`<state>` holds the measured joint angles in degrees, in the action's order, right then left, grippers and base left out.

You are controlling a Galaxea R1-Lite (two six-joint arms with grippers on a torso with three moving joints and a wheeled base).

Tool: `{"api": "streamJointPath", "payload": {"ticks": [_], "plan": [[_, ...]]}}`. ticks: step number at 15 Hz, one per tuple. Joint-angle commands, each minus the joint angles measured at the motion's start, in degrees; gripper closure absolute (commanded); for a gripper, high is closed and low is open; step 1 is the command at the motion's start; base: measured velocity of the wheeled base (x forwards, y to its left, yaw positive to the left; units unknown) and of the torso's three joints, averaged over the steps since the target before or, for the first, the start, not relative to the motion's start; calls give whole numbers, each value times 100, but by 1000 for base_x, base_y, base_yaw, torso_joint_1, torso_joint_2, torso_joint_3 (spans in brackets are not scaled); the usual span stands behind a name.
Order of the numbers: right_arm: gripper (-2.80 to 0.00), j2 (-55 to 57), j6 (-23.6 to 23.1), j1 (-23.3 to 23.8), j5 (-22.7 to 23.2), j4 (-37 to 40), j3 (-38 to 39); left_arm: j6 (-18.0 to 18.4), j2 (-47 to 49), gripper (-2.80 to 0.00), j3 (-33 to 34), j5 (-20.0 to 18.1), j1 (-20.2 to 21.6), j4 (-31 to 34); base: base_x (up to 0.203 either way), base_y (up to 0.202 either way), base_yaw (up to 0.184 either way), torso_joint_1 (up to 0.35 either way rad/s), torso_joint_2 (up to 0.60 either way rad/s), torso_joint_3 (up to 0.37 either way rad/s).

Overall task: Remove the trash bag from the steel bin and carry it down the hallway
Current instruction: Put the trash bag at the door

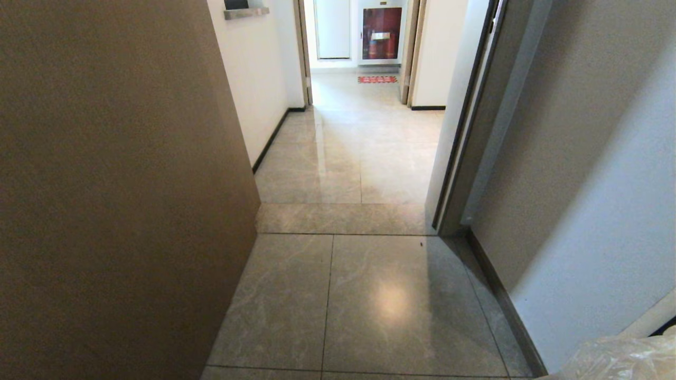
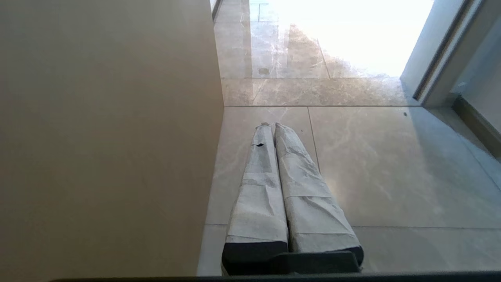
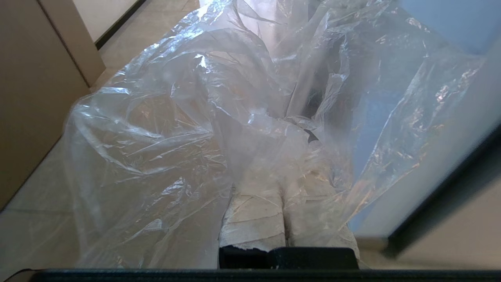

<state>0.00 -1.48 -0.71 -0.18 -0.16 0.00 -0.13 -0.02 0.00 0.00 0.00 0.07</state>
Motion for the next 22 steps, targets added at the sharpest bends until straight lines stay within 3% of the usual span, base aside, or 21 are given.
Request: {"api": "streamJointPath", "payload": {"ticks": [1,22], "plan": [[0,9,-2,0,1,-2,15,-4,-6,0,0,0,0,0,197,0,0,-2,6,2],[0,9,-2,0,1,-2,9,-4,-6,0,0,0,0,-6,192,0,1,3,2,2]]}}
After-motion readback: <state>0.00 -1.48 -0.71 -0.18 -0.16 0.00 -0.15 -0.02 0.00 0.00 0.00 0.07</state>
